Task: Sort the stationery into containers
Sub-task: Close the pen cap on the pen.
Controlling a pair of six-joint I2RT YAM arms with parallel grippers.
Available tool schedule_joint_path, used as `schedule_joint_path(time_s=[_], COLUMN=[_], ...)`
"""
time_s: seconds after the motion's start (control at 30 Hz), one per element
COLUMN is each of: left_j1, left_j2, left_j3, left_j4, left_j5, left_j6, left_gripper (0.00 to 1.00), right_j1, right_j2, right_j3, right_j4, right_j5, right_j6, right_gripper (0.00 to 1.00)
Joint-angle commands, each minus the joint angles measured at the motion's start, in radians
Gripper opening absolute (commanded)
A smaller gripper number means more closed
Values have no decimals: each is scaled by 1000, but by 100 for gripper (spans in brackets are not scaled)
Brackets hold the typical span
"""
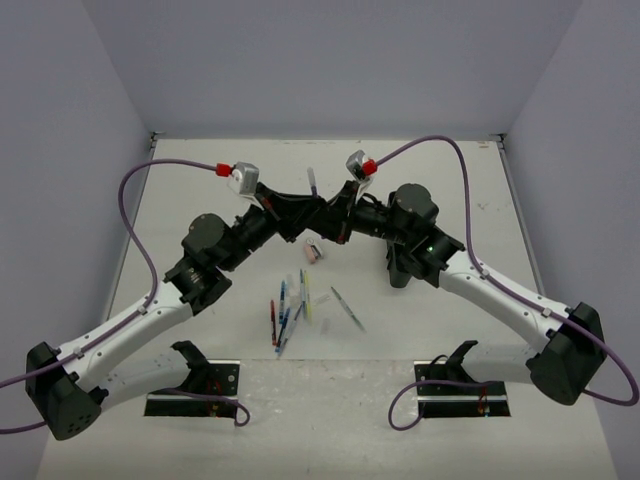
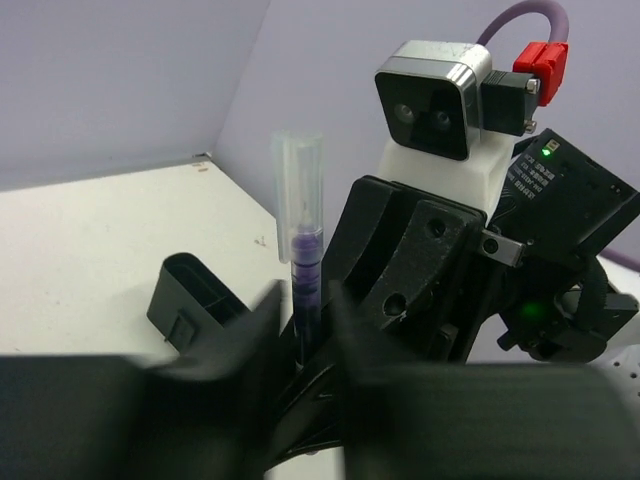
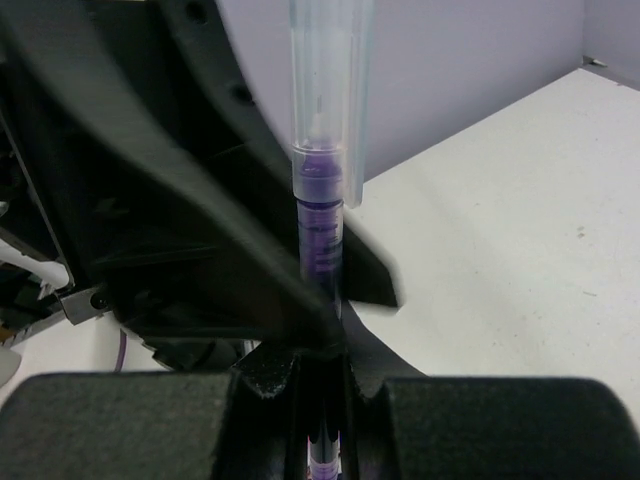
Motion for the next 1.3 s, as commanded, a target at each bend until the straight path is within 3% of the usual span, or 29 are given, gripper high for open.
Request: schedule_joint_path(time_s=[0.0, 0.03, 0.07, 0.23, 0.43, 0.63, 0.73, 1.03, 1.27], left_j1=[-5, -4, -4, 9, 16, 15, 16, 16, 16], left_j2=[-16, -16, -16, -30, 8, 33, 57, 86, 95], left_j3=[58, 69, 90, 197, 315, 358, 376, 371, 369], left_j4=[-27, -46, -81, -230, -314, -317, -323, -346, -352], left_j5=[41, 41, 31, -72, -41, -2, 18, 9, 23], left_j6=[86, 104, 129, 196, 152, 103, 98, 93, 100], left_gripper=[82, 96, 99, 100, 97, 75, 51, 39, 3], right_j1=[2, 2, 2, 2, 2, 2, 2, 2, 2], right_j2=[-31, -34, -40, -63, -66, -69, -72, -79, -80], right_j3=[26, 24, 20, 1, 10, 28, 34, 40, 47], right_j4=[43, 40, 36, 7, -39, -90, -101, -107, -100], right_j5=[-18, -17, -16, -32, -46, -17, -17, -14, -13], right_j6=[-42, -44, -47, -85, -132, -151, -153, -156, -151], right_gripper=[0, 0, 0, 0, 0, 0, 0, 0, 0])
